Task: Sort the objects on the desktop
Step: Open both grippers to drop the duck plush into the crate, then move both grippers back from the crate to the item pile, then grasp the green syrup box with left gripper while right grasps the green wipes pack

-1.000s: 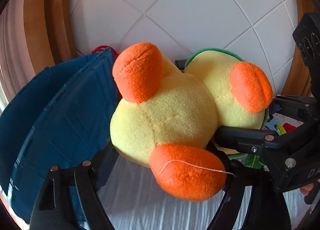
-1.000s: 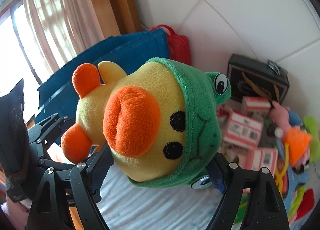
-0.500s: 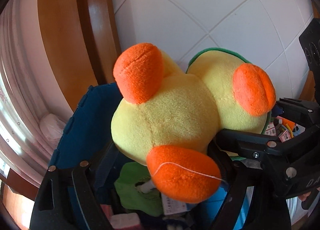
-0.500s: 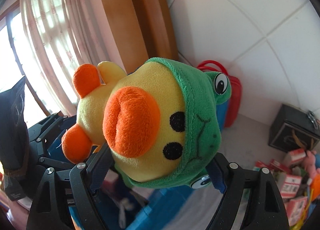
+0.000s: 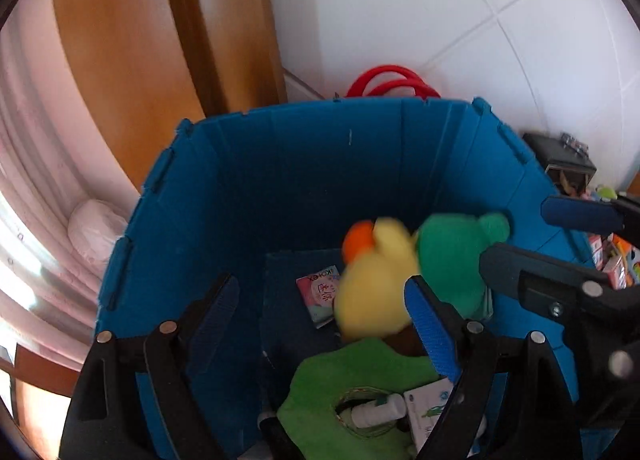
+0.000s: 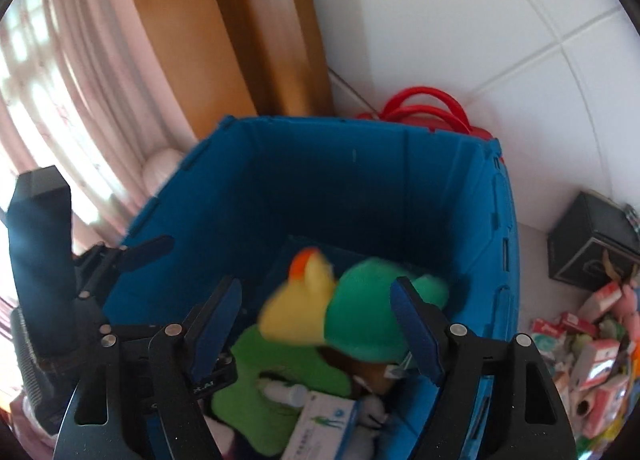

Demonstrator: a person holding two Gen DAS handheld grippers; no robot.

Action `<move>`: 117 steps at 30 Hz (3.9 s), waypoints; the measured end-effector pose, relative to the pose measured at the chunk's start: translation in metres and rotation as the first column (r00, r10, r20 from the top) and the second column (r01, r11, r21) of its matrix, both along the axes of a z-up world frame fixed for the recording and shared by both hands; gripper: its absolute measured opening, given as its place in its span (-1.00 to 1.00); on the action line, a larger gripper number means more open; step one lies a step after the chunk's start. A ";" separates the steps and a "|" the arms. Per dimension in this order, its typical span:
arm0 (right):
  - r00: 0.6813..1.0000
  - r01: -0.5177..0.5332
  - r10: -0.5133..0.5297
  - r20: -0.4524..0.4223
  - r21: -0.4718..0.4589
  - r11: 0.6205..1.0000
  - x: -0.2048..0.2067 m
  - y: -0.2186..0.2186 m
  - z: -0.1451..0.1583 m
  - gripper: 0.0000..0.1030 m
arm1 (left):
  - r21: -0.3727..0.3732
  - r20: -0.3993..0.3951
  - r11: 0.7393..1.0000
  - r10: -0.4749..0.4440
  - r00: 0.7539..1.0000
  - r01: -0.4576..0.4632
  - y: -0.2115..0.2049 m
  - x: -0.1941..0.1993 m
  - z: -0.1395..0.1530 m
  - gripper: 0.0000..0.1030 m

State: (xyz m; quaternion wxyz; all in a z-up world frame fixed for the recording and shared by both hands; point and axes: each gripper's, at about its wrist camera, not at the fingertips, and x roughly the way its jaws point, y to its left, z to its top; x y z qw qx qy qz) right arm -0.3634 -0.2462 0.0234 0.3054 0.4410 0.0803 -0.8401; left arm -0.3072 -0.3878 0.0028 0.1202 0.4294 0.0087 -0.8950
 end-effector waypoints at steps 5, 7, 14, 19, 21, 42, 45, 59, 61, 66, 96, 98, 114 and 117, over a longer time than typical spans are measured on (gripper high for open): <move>0.999 0.047 -0.046 -0.013 0.069 0.997 -0.012 -0.003 -0.020 0.60 | 0.015 0.023 1.000 -0.016 1.000 0.015 0.001 -0.004 -0.025 0.65; 0.998 0.055 -0.053 -0.018 0.087 0.995 -0.018 -0.004 -0.025 0.73 | 0.017 0.022 1.000 -0.007 1.000 0.007 -0.002 -0.002 -0.027 0.65; 0.997 0.075 -0.071 -0.034 0.109 0.991 -0.021 -0.001 -0.025 0.99 | 0.068 0.023 0.998 0.015 1.000 -0.016 -0.005 0.001 -0.023 0.65; 0.996 0.089 -0.085 -0.042 0.106 0.990 -0.010 0.012 -0.014 0.99 | 0.081 0.018 0.997 0.014 1.000 -0.015 0.003 0.011 -0.010 0.65; 0.995 0.089 -0.084 -0.055 0.094 0.992 -0.004 0.019 -0.005 0.99 | 0.071 0.004 0.997 0.015 1.000 -0.016 0.008 0.018 0.000 0.65; 0.868 0.279 -0.269 -0.417 -0.037 0.960 0.127 0.194 0.051 1.00 | -0.018 -0.415 0.997 -0.072 0.907 0.071 0.127 0.196 0.105 0.81; 0.837 0.352 -0.348 -0.422 -0.071 0.933 0.147 0.245 0.032 1.00 | -0.016 -0.469 0.996 -0.086 0.879 0.089 0.158 0.218 0.100 0.87; 0.595 0.706 -0.660 -0.459 -0.095 0.702 0.187 0.551 -0.059 1.00 | 0.057 -0.519 0.971 -0.169 0.838 0.231 0.363 0.197 0.035 0.95; 0.626 0.712 -0.684 -0.375 -0.082 0.697 0.176 0.602 -0.085 1.00 | 0.066 -0.494 0.972 -0.166 0.853 0.227 0.400 0.176 0.014 0.95; 0.641 0.746 -0.725 -0.251 -0.018 0.666 0.154 0.713 -0.146 1.00 | 0.107 -0.367 0.966 -0.183 0.912 0.237 0.495 0.119 -0.056 0.95; 0.761 0.645 -0.644 0.072 0.015 0.764 0.049 0.812 -0.238 0.07 | 0.126 0.178 0.912 -0.407 0.896 0.390 0.739 -0.060 -0.279 0.30; 0.773 0.632 -0.629 0.082 -0.005 0.775 0.051 0.805 -0.235 0.08 | 0.143 0.180 0.907 -0.418 0.890 0.397 0.741 -0.059 -0.281 0.28; 0.804 0.590 -0.577 0.144 -0.068 0.805 0.005 0.761 -0.274 -0.29 | 0.183 0.141 0.916 -0.383 0.913 0.356 0.721 -0.049 -0.264 0.23; 0.799 0.598 -0.587 0.127 -0.069 0.799 -0.010 0.763 -0.277 -0.31 | 0.183 0.145 0.916 -0.384 0.912 0.357 0.723 -0.053 -0.265 0.23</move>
